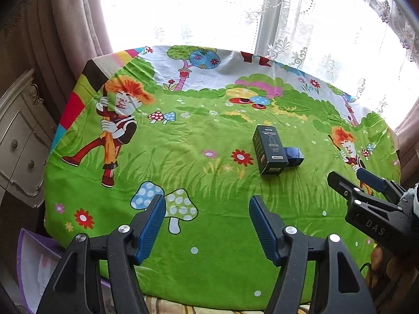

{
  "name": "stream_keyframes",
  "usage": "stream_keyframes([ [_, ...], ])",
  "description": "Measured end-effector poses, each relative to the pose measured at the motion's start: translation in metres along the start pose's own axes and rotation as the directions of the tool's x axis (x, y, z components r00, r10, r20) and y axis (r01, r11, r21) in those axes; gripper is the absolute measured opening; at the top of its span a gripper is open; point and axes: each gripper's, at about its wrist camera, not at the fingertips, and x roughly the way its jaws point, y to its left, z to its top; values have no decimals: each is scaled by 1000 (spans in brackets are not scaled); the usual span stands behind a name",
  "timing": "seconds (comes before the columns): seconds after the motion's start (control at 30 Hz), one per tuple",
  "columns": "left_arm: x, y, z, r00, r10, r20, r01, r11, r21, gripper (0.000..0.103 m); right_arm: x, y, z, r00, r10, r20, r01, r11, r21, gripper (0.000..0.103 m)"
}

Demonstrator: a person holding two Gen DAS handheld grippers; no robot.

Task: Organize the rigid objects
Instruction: 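Move both open tools back toward the black DORMI box and blue box, then grasp the black DORMI box with left tool while right tool grasps the blue box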

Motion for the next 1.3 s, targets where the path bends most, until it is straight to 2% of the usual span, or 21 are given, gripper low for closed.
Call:
stream_keyframes([
  [0.2,37,-49,24,996,-87,-29,89,995,43,67,17,-35,-6,997,-77,4,76,994,77,82],
  [0.3,61,-64,33,992,-113,-62,115,993,27,67,22,-53,-8,995,-97,9,95,986,138,82],
  [0.4,83,-74,41,988,-129,-86,130,991,12,67,24,-66,-10,994,-111,18,105,977,186,82],
  [0.57,118,-82,49,987,-104,-124,105,994,6,67,32,-75,-12,991,-131,19,123,968,219,82],
  [0.63,127,-80,50,985,-105,-135,106,994,-3,66,35,-76,-13,991,-132,17,125,968,219,82],
  [0.7,131,-76,51,985,-111,-135,110,994,-16,50,39,-75,-13,991,-133,17,127,969,212,82],
  [0.77,136,-73,51,981,-130,-143,128,992,-22,42,43,-74,-13,991,-137,15,131,970,205,82],
  [0.9,145,-68,48,981,-141,-137,139,990,-24,40,49,-65,-12,993,-121,14,117,976,183,82],
  [1.07,139,-47,47,989,-123,-81,118,991,-64,40,50,-48,-5,995,-91,34,86,987,137,82],
  [1.3,138,-14,40,998,-66,-23,62,989,-133,40,66,-20,10,999,-34,5,34,995,91,82],
])
